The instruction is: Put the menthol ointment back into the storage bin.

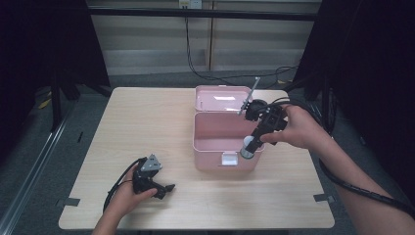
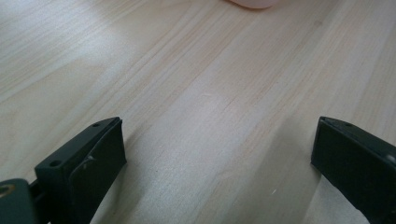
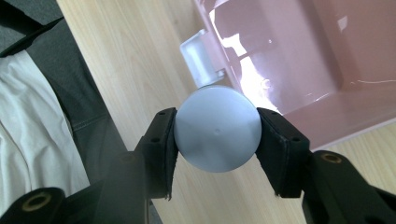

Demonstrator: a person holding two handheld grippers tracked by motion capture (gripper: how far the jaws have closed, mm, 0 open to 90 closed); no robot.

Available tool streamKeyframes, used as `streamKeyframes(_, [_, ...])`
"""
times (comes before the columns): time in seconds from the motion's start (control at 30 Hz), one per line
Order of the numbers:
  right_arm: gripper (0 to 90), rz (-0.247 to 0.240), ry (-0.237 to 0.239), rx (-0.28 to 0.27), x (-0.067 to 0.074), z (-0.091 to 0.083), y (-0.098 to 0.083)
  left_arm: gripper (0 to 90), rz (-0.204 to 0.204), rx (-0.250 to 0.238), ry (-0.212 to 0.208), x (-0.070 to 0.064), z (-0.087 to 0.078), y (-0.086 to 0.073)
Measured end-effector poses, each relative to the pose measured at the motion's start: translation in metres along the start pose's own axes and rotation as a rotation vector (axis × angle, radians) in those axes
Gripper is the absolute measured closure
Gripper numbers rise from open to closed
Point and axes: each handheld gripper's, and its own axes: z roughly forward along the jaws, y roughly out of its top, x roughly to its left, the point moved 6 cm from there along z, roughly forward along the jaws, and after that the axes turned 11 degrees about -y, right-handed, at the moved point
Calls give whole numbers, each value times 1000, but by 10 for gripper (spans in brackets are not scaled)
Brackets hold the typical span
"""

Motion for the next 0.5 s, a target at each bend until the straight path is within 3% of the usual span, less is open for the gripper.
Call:
streamKeyframes(0.17, [506,43,-8,6,-9,0,7,24,-1,2,0,0,0,0])
streamKeyframes(0.5, [506,179,-38,49,-33,6,16,24,-1,2,0,0,0,0])
